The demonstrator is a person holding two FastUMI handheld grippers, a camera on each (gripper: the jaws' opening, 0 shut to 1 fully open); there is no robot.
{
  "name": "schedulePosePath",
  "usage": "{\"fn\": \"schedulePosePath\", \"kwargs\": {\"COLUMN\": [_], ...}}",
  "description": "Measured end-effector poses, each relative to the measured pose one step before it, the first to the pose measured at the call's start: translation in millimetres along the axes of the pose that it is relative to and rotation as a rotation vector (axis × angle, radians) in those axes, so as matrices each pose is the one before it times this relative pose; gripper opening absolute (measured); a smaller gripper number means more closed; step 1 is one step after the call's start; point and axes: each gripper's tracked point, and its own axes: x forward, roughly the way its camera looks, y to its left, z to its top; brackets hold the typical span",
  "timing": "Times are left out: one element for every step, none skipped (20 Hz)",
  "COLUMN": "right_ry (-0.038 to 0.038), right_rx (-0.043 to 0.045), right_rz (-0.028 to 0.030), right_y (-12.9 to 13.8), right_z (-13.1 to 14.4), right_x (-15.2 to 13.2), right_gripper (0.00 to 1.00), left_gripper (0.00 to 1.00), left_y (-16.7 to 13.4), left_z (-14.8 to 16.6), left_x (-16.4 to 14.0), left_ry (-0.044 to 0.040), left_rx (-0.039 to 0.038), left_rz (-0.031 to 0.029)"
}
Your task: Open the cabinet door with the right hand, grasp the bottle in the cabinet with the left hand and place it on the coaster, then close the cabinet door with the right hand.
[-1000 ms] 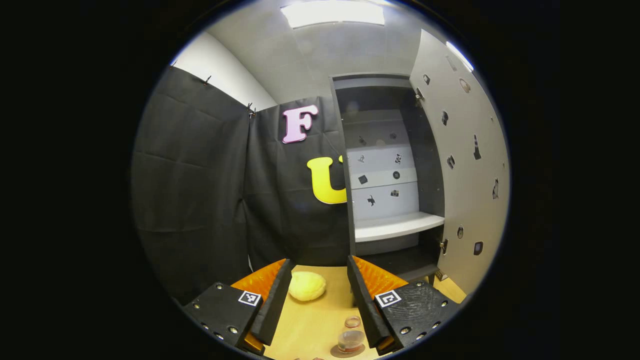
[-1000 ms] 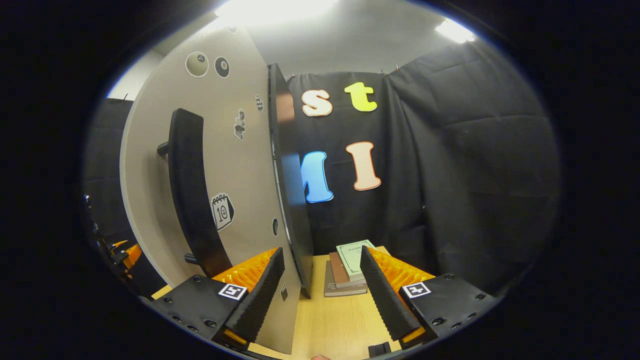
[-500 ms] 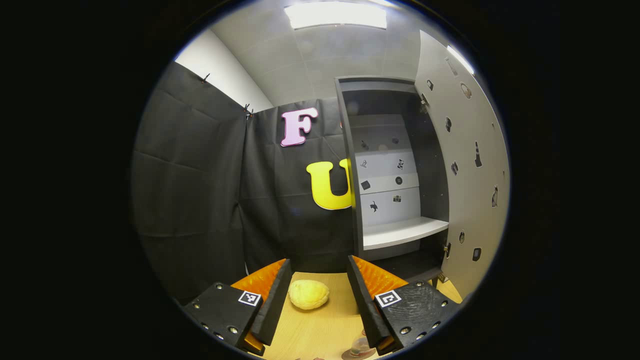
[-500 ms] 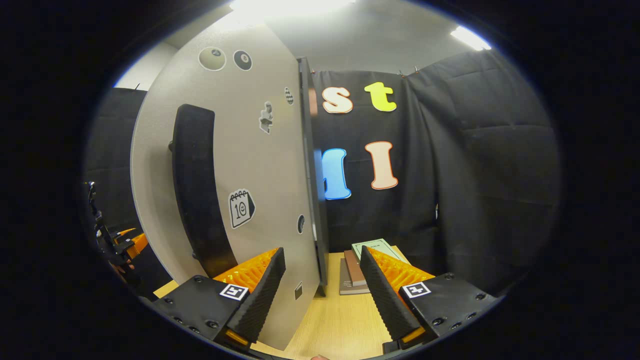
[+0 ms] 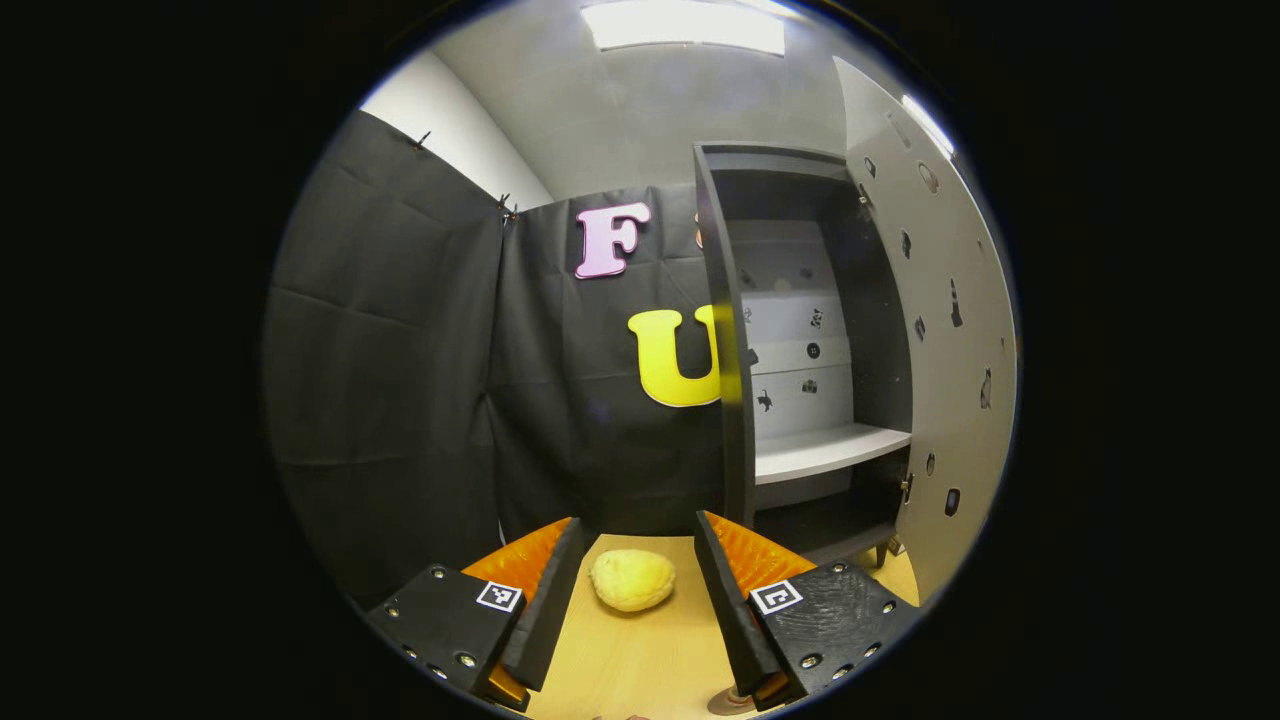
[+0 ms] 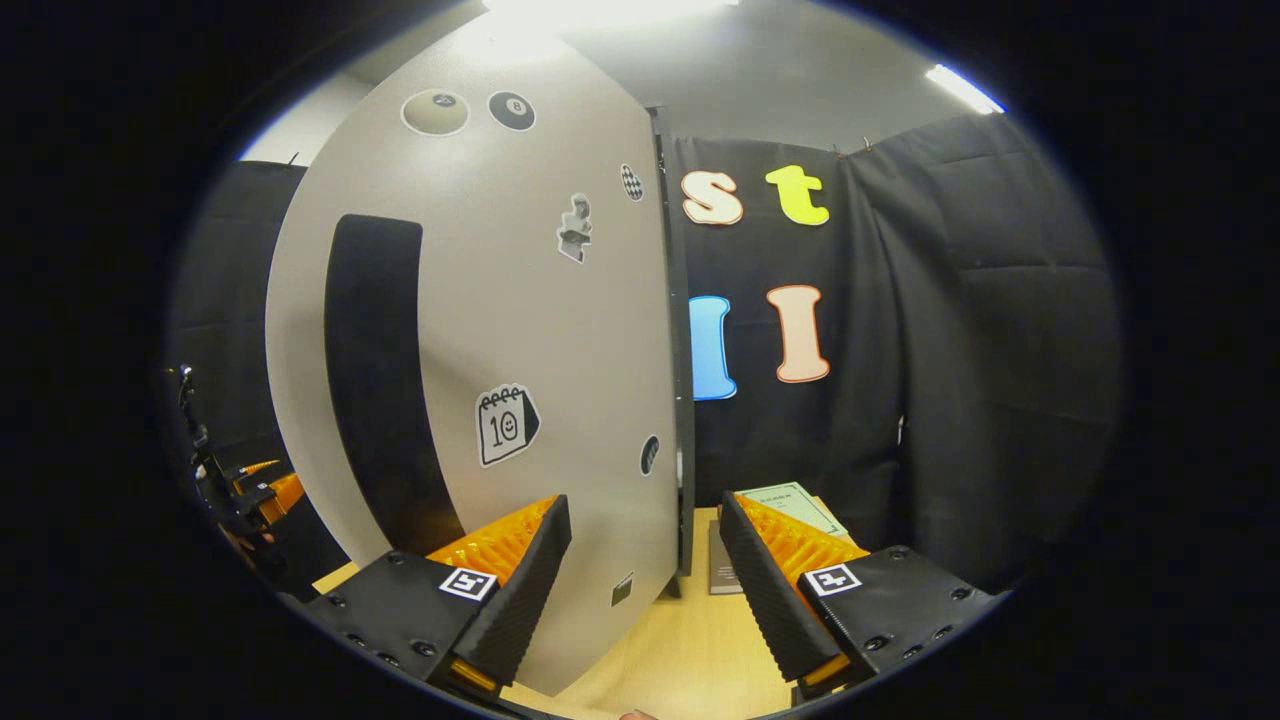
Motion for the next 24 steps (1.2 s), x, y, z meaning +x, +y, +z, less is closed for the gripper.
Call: {"fn": "schedulePosePath", "kwargs": {"right_ry": [-0.00134,-0.00091,-0.0014,-0.00168,-0.00172,-0.00145,-0.0007,-0.00106,0.00009,-0.00082,-0.00263,-0.00444,-0.00617,-0.00326,-0.00126,-0.00106,-0.00111,-0.0025,-0.00295,-0.00507,-0.00423,-0.00232,0.00069,0.00181], "right_rx": [-0.00013,-0.00144,-0.0019,-0.00151,0.00066,0.00161,0.00278,0.00373,0.00434,0.0034,0.00453,0.00653,0.01001,0.00973,0.00808,0.00296,-0.00099,-0.00298,-0.00338,-0.00757,-0.00707,-0.00208,0.00438,0.00483], "right_rz": [0.00944,0.00974,0.00994,0.01024,0.00982,0.01098,0.01179,0.01211,0.01186,0.01224,0.01258,0.01318,0.0132,0.01461,0.01463,0.01368,0.00982,0.00658,0.00337,-0.00766,-0.01084,-0.00977,-0.00802,-0.00562], "right_y": [6.52,7.41,6.77,6.04,6.57,7.62,8.3,8.06,8.17,7.9,7.69,7.04,8.02,7.5,8.09,7.92,7.93,7.49,7.07,4.18,2.62,5.24,4.59,1.27], "right_z": [1.15,0.3,1.24,0.89,1.13,0.39,0.31,0.52,0.18,-0.07,0.89,0.52,1.7,0.59,0.91,-0.08,1.16,0.92,-0.05,1.38,1.15,-0.85,-0.1,-0.08], "right_x": [3.46,3.87,3.35,5.0,4.16,5.89,4.78,5.82,6.4,6.72,7.63,7.36,7.5,8.46,7.45,6.49,7.11,6.45,6.26,4.89,5.27,4.5,1.47,2.35], "right_gripper": [0.96,0.96,0.96,0.96,0.96,0.96,0.96,0.96,0.96,0.96,0.96,0.96,0.96,0.96,0.96,0.96,0.96,0.96,0.96,0.96,0.96,0.96,0.96,0.96], "left_gripper": [0.65,0.65,0.65,0.65,0.65,0.65,0.65,0.65,0.65,0.65,0.65,0.65,0.65,0.65,0.65,0.65,0.65,0.65,0.65,0.65,0.65,0.65,0.65,0.65], "left_y": [4.1,4.15,3.72,-1.33,0.9,2.83,5.57,7.02,4.41,5.02,5.45,5.41,5.31,5.49,4.82,5.02,5.67,4.77,5.53,5.61,6.47,5.57,3.64,4.49], "left_z": [-1.06,-0.42,-0.61,-1.46,0.22,-1.14,-0.3,0.14,-0.07,-0.11,0.37,-0.61,-0.99,0.12,-1.48,0.17,1.22,0.45,-0.15,0.12,-0.01,-1.55,-2.32,-0.25], "left_x": [0.22,0.01,-0.84,0.48,0.46,0.35,1.81,-2.08,-2.56,-1.63,-0.51,0.11,-0.14,-0.61,-0.28,-0.2,-2.05,-2.4,-1.75,-1.71,-2.83,-3.79,-0.85,-1.63], "left_ry": [0.00156,0.00204,0.00507,0.00271,0.00098,0.0009,-0.0007,-0.0007,0.00184,0.00117,-0.0006,0.00096,0.00102,0.00085,0.00236,0.00109,-0.00274,-0.00278,-0.00172,-0.0024,-0.00081,0.00244,0.00366,0.00331], "left_rx": [-0.00075,-0.00204,-0.0044,-0.00791,-0.00645,-0.00306,-0.00043,0.00091,0.00263,0.00171,0.00093,-0.00061,-0.00101,-0.00034,0.00163,0.00357,0.00414,0.00518,0.0059,0.0045,0.00156,-0.00152,-0.00339,-0.00369], "left_rz": [0.00171,0.00166,0.00051,-0.001,-0.00277,0.00095,0.00043,0.00105,0.00086,0.00276,0.0031,0.00401,0.00402,0.00448,0.00638,0.00448,0.00576,0.00426,0.00636,0.00516,0.00579,0.00469,0.00529,0.00323]}}
